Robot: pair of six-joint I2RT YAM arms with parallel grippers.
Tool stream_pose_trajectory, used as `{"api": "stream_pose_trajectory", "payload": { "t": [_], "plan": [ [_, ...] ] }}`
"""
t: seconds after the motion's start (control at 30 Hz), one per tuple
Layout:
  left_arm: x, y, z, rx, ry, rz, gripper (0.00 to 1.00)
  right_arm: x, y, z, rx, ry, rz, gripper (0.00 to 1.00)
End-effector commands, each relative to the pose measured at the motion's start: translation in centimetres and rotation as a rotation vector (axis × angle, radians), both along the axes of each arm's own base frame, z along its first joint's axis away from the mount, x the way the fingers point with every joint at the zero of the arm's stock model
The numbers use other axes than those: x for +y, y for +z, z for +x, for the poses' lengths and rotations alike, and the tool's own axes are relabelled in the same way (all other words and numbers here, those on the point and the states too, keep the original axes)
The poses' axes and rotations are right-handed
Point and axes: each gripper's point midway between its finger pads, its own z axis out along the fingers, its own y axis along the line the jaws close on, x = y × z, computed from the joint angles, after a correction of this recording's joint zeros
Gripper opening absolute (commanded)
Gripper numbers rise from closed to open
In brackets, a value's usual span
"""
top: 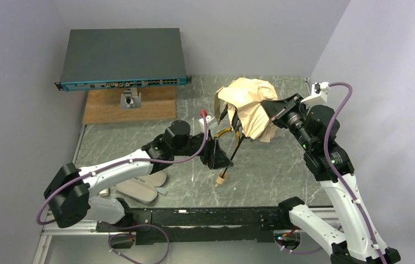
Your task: Open the umbrella
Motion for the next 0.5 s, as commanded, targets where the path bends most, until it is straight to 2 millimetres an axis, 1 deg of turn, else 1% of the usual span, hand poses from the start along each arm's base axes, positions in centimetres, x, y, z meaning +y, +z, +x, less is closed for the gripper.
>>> {"api": "stream_pose_trajectory", "payload": {
  "t": [0.0, 0.13, 0.17, 0.3, 0.47],
  "plan": [
    [-1.3, 3.4, -3.0, -0.023, -0.221, -0.182, 0.77, 0.6, 4.9, -0.8, -0.153, 0.044, 0.069, 0.00],
    [-2.0, 2.5, -3.9, 0.035, -0.300, -0.201, 0.69, 0.7, 5.0, -0.6, -0.155, 0.044, 0.073, 0.00],
    [-2.1, 2.2, -4.0, 0.049, -0.308, -0.201, 0.68, 0.6, 5.0, -0.5, -0.156, 0.041, 0.073, 0.00],
    [-2.0, 1.0, -4.4, 0.074, -0.304, -0.185, 0.69, 0.5, 5.6, -0.4, -0.165, 0.034, 0.070, 0.00],
    [-2.2, -0.3, -5.4, 0.094, -0.302, -0.169, 0.67, 0.4, 5.6, -0.3, -0.160, 0.025, 0.067, 0.00]
  ]
}}
